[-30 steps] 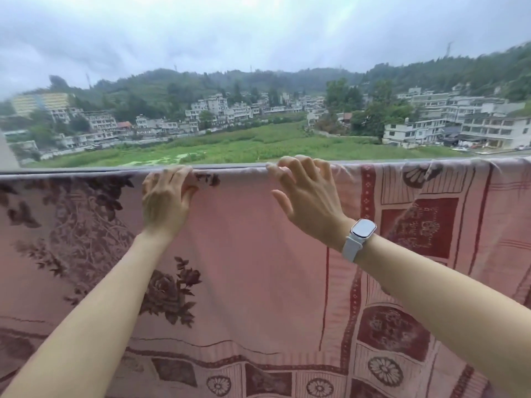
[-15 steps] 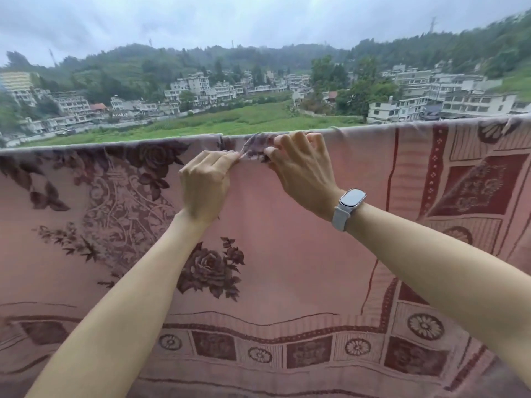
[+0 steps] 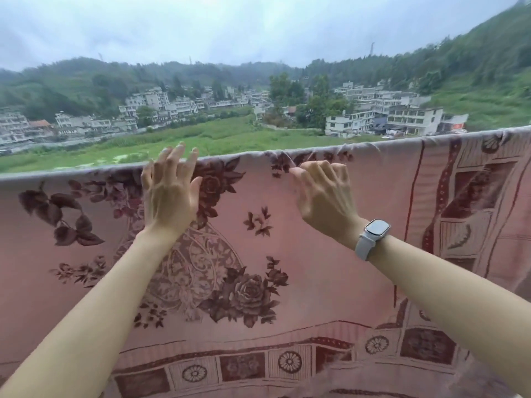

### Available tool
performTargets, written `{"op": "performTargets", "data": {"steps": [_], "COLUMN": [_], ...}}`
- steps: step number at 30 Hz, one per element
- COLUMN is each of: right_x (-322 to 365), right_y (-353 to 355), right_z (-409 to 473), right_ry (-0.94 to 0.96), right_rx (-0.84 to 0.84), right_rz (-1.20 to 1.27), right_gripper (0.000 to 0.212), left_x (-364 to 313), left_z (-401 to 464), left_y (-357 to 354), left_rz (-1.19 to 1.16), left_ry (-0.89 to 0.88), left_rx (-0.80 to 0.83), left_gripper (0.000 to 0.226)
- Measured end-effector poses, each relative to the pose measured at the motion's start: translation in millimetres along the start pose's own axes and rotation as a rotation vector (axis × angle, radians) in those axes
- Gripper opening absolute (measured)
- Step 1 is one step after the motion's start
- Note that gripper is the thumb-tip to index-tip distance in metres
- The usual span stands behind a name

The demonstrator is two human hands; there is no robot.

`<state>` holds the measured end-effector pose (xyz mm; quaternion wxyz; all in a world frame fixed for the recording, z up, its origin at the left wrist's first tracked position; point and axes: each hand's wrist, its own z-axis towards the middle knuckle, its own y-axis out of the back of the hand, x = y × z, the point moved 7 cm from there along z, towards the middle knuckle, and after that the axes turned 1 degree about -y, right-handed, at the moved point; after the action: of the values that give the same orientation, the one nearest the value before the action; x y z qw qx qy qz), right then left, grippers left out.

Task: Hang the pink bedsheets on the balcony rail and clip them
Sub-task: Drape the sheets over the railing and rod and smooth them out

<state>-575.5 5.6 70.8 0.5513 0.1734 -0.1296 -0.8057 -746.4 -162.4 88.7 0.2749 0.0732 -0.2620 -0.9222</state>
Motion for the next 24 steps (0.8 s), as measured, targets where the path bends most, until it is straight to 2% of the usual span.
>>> {"op": "performTargets", "data": {"steps": [4,8,11,16,20,24], "right_x": [39,43,53,96,90,85], "right_y": [-18,-43,-54,-64,-63,-61], "right_z": [32,55,62,72,64,65], "right_ry": [0.044,0.008,0.036,0.155,0.202,0.138], "right_rx": [-0.022,0.029,0.091,0.187,0.116,0.048], "right_rz": [0.021,-0.009,0.021,0.139,0.16,0.161], "right_gripper": [0.041,0.036,0.036,0.043,0.041,0.037], "left_x": [38,44,56,69,63,86], "left_z": [13,12,9,-14,1,23], "left_y": [8,22,34,37,37,24], "left_rz": [-0.034,-0.069,0.008,0.066,0.036,-0.041], "left_ry": [0.018,-0.066,-0.097,0.026,0.042,0.263], "left_rx": [-0.002,-0.095,-0.16,-0.241,-0.21,-0.03], "left_gripper": [0.033,0.02,0.017,0.014,0.023,0.028]}}
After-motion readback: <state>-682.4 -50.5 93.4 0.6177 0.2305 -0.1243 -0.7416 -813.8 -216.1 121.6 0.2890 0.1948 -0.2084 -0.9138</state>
